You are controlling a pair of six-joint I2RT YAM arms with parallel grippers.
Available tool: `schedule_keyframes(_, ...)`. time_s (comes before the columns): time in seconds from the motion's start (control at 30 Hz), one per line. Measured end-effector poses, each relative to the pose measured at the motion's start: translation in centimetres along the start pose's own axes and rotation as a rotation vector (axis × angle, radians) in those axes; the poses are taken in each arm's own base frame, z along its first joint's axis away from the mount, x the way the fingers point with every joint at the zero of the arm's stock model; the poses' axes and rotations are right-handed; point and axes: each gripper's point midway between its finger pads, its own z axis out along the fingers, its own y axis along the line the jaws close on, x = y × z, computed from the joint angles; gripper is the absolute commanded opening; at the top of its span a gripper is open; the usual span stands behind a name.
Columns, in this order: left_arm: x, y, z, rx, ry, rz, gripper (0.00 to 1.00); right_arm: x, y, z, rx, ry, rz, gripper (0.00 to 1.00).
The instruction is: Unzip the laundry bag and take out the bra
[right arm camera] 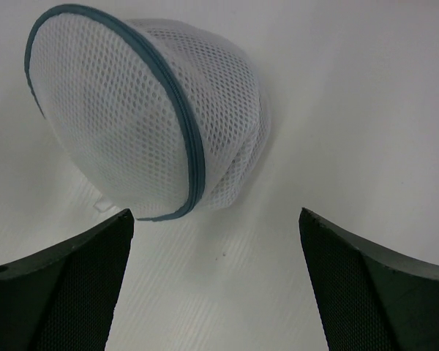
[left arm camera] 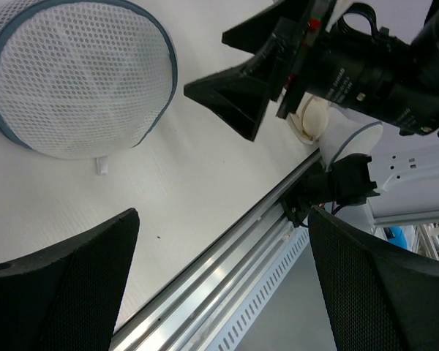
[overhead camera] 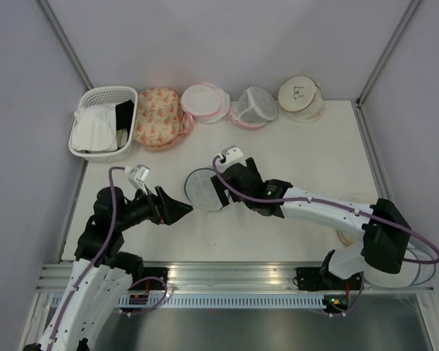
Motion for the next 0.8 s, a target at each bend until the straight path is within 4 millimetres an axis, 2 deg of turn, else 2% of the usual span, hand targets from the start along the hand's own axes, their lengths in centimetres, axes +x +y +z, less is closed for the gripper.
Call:
schedule_keyframes(0.3,0.8,0.3,-0.1,0.007,0.002,0.001,1.0,-2.9,0.2,5.7,-0.058,-0.015,-0.016,0.96)
schedule_keyframes(0.43,0.9,0.2,-0.3,0.012,-0.005,0.007,1.0,-3.1,0.3,8.1,-0.139,0.017,0.039,0.66)
schedule_keyframes(0.47,0.9,0.1,-0.4,0.013,-0.007,0.009,1.0,-2.9,0.3,8.6,-0.159,0.031,0.058,0.51)
schedule_keyframes(0.5,0.9,0.1,-0.4,0.014,-0.009,0.01,1.0,-2.8,0.3,8.9,-0.176,0.042,0.07,0.45)
schedule_keyframes(0.6,0.9,0.0,-0.6,0.018,-0.014,0.014,1.0,-2.1,0.5,9.4,-0.222,0.079,0.121,0.21)
schedule_keyframes(0.63,0.9,0.0,-0.6,0.018,-0.014,0.015,1.0,-1.9,0.5,9.5,-0.23,0.088,0.13,0.02)
schedule_keyframes(0.8,1.2,0.2,-0.5,0.014,-0.007,0.009,0.99,-1.3,1.6,9.3,-0.307,0.123,0.22,0.01)
